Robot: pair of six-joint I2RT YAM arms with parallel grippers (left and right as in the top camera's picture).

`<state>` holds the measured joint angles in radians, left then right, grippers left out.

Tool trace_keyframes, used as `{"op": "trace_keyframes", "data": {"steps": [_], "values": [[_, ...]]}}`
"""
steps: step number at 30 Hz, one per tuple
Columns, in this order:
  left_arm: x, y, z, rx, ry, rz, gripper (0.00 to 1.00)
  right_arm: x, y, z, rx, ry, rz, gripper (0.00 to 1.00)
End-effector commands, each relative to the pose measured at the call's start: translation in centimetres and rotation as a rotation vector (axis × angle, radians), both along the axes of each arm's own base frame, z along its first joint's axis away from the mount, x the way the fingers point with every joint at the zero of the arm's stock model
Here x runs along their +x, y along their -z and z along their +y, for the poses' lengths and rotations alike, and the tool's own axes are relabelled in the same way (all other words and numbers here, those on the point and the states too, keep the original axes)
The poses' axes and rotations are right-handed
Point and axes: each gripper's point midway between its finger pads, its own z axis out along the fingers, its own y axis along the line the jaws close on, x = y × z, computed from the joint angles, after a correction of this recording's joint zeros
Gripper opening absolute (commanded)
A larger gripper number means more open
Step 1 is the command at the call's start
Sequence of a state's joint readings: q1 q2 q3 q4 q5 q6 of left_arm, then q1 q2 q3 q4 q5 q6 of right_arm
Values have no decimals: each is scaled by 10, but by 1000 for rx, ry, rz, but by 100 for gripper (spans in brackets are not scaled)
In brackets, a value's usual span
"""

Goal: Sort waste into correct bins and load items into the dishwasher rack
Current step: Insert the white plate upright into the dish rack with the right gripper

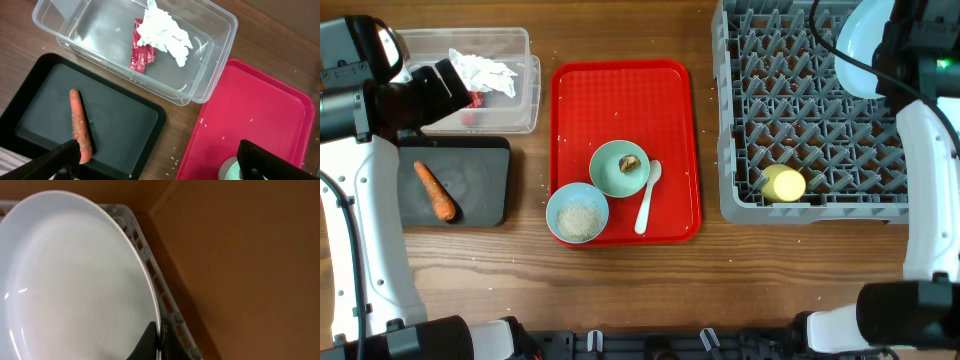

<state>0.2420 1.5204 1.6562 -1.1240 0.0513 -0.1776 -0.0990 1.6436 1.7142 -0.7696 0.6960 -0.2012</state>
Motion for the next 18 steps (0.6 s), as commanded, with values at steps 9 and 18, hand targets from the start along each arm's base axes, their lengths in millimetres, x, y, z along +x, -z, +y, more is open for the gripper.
{"op": "trace_keyframes", "data": {"steps": [9, 18], "values": [[3, 1, -3, 0, 19, -1, 100, 37, 96, -4, 7, -85, 260, 4], [3, 1, -2, 1, 19, -4, 100, 52, 114, 14, 107, -155, 233, 13]]}}
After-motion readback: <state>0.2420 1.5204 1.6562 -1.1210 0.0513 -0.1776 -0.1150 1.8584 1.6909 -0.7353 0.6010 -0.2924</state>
